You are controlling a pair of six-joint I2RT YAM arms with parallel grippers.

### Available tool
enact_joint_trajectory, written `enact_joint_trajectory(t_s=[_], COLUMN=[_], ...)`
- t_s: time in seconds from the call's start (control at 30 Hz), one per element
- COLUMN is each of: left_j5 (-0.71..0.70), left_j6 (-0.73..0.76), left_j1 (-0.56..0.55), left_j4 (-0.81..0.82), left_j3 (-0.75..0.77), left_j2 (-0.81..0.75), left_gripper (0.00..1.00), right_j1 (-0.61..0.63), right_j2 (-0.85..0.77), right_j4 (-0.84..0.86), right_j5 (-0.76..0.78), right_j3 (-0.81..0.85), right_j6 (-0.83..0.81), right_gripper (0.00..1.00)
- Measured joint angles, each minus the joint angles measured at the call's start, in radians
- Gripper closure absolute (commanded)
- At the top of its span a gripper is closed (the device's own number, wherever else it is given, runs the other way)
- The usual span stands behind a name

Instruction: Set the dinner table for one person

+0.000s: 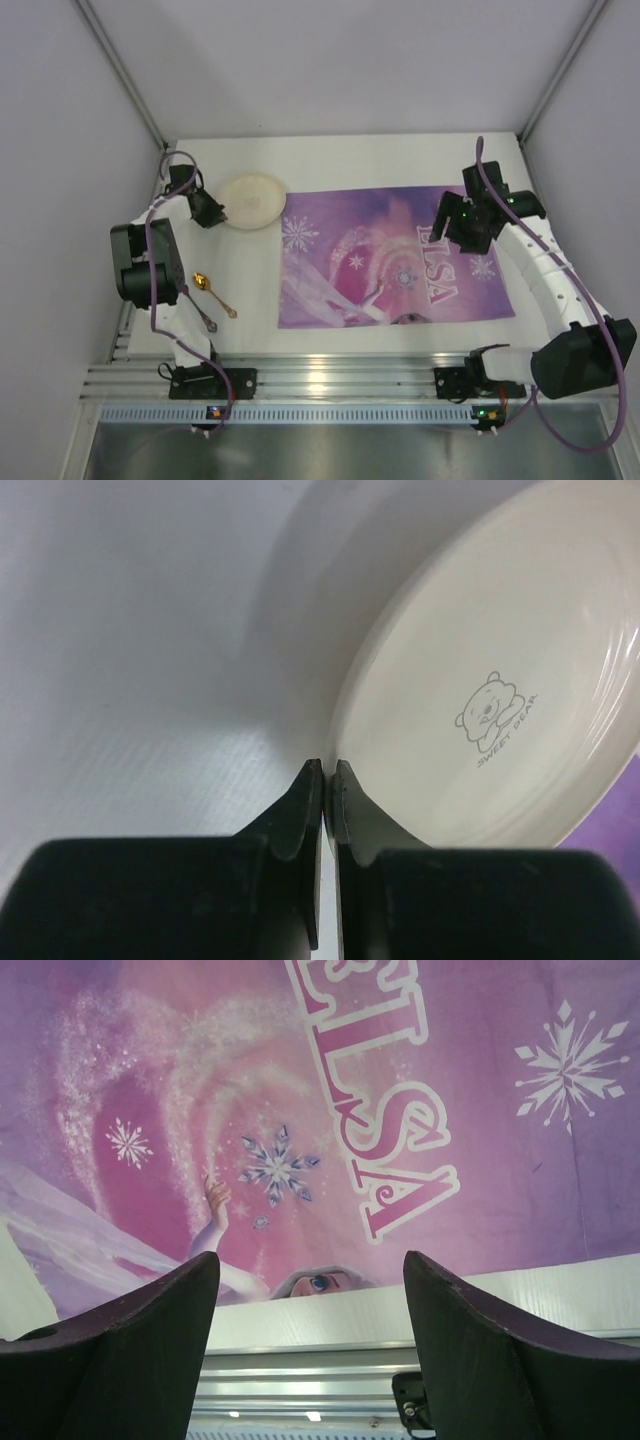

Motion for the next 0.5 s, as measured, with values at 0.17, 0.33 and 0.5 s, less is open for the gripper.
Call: enact_joint_trajectory(t_s=[0.17,0.33,0.5], left_j5=[0.235,0.412,0.533], left_j6=[0.116,0.254,0.402], left_j1=[-0.027,-0.161,-0.388], left_j4=[0.023,-0.009,-0.091], left_j3=[0.034,0.205,0.422], left_j2=[-0.009,-0.008,0.040], left_gripper=[1.00,1.00,1.00], right_j1=[0.000,0.000,-0.002], right_j2=[0.008,0.002,-0.058], right_j4=[0.003,0.003,0.002], right_j5=[-0.001,-0.006,-0.016], right_j3=[0.018,0.015,-0.028], right_j6=[-0.010,-0.016,-0.017], right_gripper=[0.25,0.25,0.26])
